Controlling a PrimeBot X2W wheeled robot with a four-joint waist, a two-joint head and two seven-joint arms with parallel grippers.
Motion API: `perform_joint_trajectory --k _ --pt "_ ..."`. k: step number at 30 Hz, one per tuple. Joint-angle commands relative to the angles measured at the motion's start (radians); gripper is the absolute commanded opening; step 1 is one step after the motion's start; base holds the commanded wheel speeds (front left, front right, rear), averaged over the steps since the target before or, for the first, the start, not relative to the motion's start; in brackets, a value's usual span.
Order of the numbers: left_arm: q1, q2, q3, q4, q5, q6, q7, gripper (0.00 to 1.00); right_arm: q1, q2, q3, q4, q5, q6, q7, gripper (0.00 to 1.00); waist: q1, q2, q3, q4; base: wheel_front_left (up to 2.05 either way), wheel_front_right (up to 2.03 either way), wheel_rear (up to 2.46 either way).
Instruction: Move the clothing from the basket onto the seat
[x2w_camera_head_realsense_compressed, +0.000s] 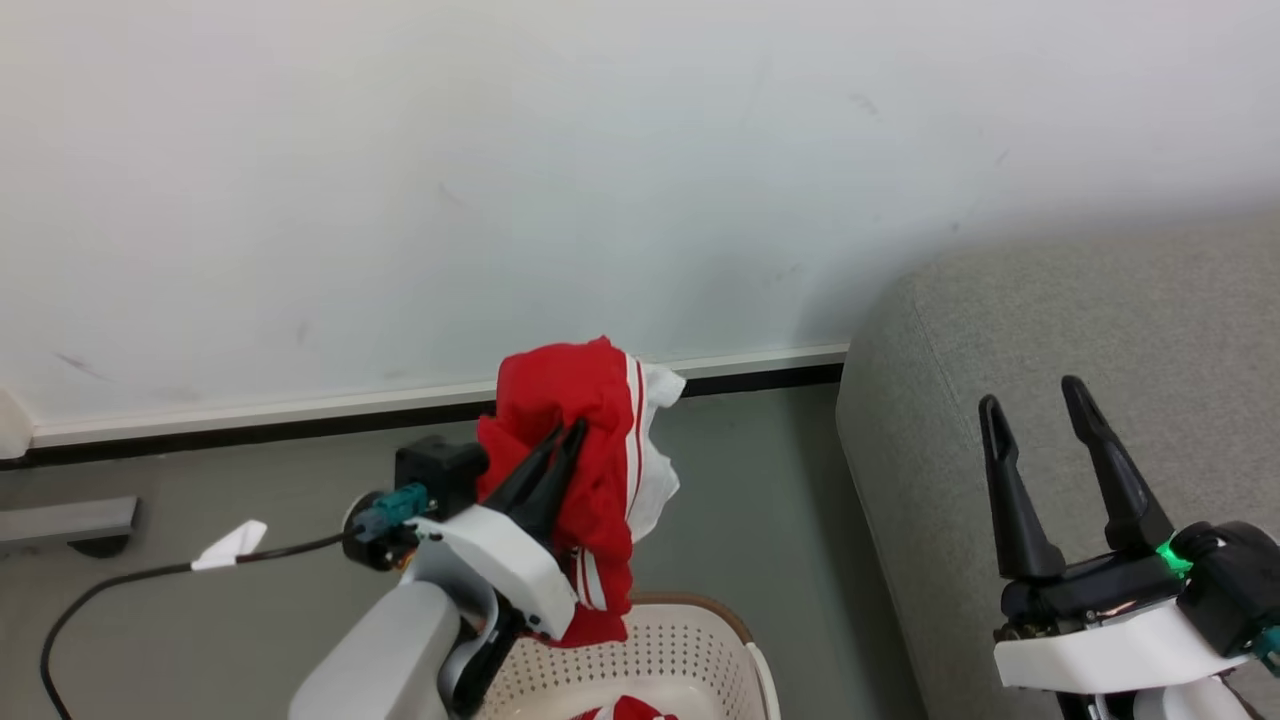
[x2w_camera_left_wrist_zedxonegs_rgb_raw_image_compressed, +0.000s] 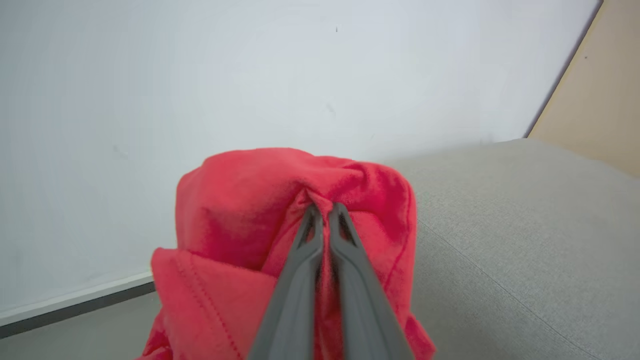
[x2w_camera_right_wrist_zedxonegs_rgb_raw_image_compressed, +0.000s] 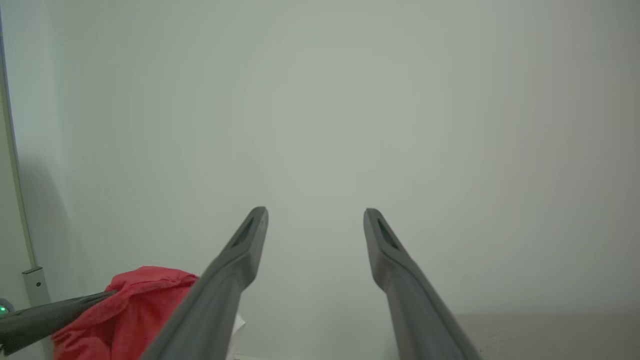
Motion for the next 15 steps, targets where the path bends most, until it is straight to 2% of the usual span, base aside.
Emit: perform_joint_trajectory --k 1,7,15 --pt "0.004 0.008 0.005 -0.038 0.009 0.005 0.0 0.0 0.021 -0.007 0.006 0.009 0.008 0.003 0.0 1.0 0.0003 -0.0001 -0.009 0.006 0.0 0.0 0.0" --pt "-0.023 0.018 0.014 -0.163 0.002 0.034 0.031 0.0 0.036 -0.003 0.033 0.018 0.017 0.003 0.0 1.0 0.0003 -0.0001 -0.018 0.013 0.0 0.0 0.0" --pt "-0.027 0.032 0.008 -0.245 0.0 0.058 0.075 0.0 0.029 -0.008 0.081 0.024 0.027 0.003 0.0 1.0 0.0003 -0.0001 -0.013 0.01 0.0 0.0 0.0"
